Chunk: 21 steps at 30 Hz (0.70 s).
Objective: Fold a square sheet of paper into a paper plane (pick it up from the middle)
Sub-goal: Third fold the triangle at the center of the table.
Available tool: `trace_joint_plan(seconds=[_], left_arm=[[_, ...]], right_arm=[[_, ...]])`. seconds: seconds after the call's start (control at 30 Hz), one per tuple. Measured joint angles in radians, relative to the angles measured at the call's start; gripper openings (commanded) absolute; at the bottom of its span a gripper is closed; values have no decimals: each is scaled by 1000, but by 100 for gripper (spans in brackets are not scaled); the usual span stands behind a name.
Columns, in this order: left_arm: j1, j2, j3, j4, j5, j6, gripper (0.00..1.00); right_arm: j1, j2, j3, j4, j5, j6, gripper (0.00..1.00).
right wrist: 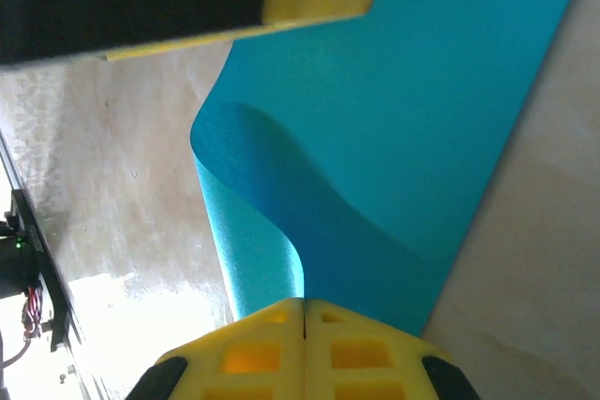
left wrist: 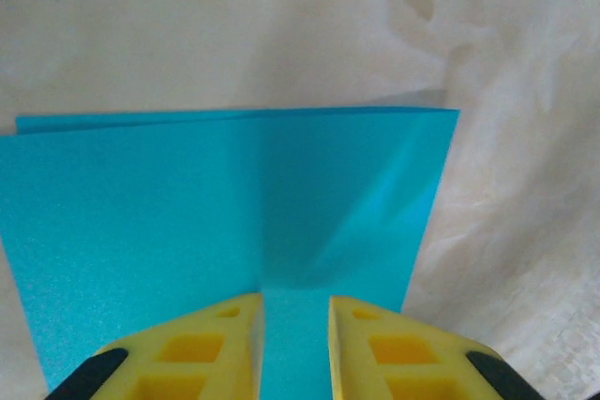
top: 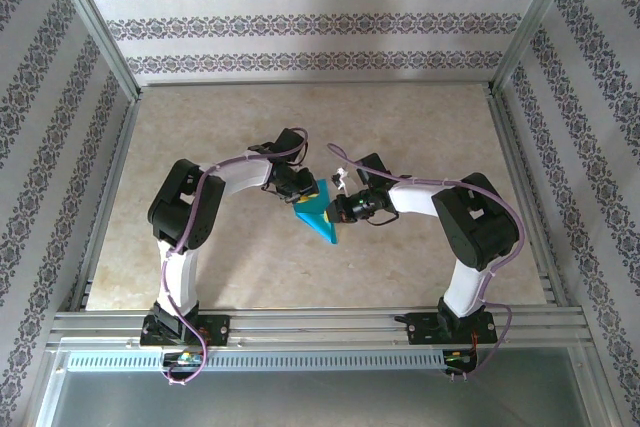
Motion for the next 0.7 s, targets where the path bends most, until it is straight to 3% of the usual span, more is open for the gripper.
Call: trace_joint_plan(seconds=[0.7], left_arm=[[0, 29, 38, -33, 16, 52, 20]], right_arm=[[6, 14, 57, -48, 48, -37, 1]])
